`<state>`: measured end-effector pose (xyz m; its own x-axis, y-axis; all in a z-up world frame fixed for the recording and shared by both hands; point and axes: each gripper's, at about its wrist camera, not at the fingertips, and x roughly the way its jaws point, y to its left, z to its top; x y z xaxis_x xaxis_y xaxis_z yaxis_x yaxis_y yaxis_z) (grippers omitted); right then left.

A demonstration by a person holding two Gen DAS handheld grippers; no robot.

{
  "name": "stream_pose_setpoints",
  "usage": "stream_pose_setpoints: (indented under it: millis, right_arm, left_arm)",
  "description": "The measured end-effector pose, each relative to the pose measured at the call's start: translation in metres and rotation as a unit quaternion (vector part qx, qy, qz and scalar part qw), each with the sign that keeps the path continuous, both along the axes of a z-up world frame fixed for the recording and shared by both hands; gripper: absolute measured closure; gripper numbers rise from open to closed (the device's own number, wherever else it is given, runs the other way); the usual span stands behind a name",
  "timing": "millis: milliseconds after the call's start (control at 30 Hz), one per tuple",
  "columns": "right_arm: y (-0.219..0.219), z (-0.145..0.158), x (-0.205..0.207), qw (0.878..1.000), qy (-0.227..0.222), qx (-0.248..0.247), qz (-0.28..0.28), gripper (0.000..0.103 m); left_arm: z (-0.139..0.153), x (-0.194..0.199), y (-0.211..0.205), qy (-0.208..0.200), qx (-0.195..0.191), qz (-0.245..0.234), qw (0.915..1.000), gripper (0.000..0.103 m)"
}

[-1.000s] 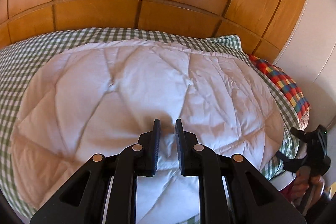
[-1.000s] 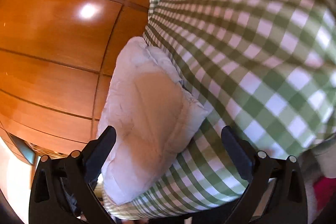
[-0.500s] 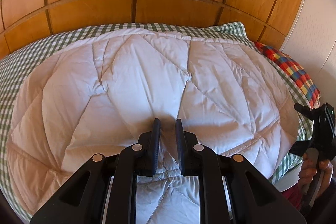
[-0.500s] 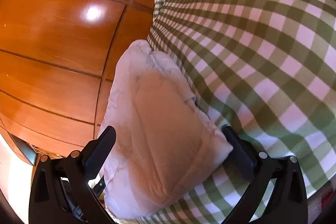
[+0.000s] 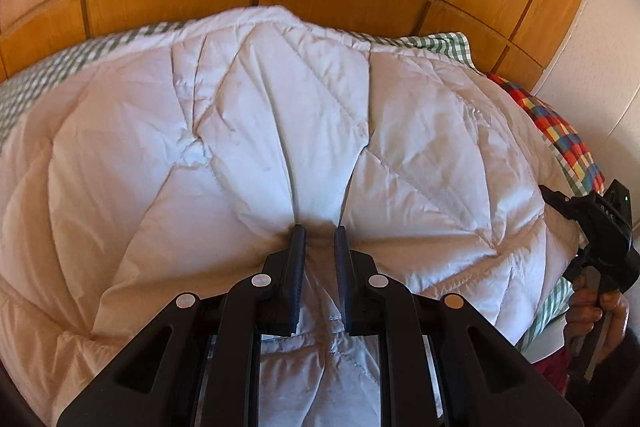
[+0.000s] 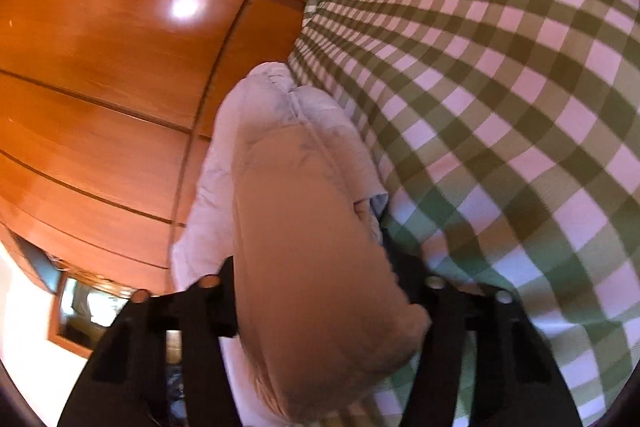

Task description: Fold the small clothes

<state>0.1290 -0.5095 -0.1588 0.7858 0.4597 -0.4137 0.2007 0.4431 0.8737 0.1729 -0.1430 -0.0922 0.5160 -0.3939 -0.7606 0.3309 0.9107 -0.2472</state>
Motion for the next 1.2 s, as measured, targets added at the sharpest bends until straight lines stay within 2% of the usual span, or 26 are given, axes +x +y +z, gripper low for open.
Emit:
stream_pose_setpoints:
  millis: [67, 300, 433, 567, 667, 700, 900, 1033, 1200]
  right_arm:
    - [0.000, 0.010, -0.002, 1.000, -0.018, 0.002, 0.009, 0.064]
    - [0.024, 0.067, -0.004, 0.993, -0.096, -0.016, 0.062, 0.070]
    - [0.064, 0.118, 0.000, 0.978, -0.156, -0.052, 0.125, 0.072]
    - [0.119, 0.150, 0.010, 0.959, -0.192, -0.080, 0.193, 0.072]
    - [0.159, 0.158, 0.018, 0.950, -0.194, -0.085, 0.229, 0.072]
    - [0.173, 0.161, 0.021, 0.946, -0.194, -0.100, 0.239, 0.072]
    - [0.214, 0.162, 0.028, 0.935, -0.177, -0.131, 0.278, 0.072]
    - [0.221, 0.163, 0.024, 0.934, -0.166, -0.149, 0.279, 0.072]
    - [0.211, 0.163, 0.017, 0.941, -0.156, -0.151, 0.260, 0.073]
  left_arm:
    - [-0.004, 0.004, 0.005, 0.014, -0.016, 0.000, 0.9998, 0.090]
    - [-0.016, 0.012, 0.025, 0.051, -0.070, 0.004, 0.9962, 0.090]
    - [-0.021, 0.016, 0.033, 0.065, -0.090, 0.006, 0.9938, 0.090]
    - [-0.023, 0.016, 0.034, 0.070, -0.098, 0.009, 0.9927, 0.090]
    - [-0.023, 0.015, 0.029, 0.063, -0.084, 0.009, 0.9945, 0.090]
    - [-0.023, 0.014, 0.028, 0.063, -0.084, 0.011, 0.9945, 0.090]
    - [-0.018, 0.008, 0.035, 0.056, -0.089, 0.007, 0.9945, 0.090]
    - [-0.019, 0.008, 0.035, 0.057, -0.091, 0.007, 0.9942, 0.090]
    - [-0.005, -0.007, 0.049, 0.049, -0.102, 0.010, 0.9936, 0.090]
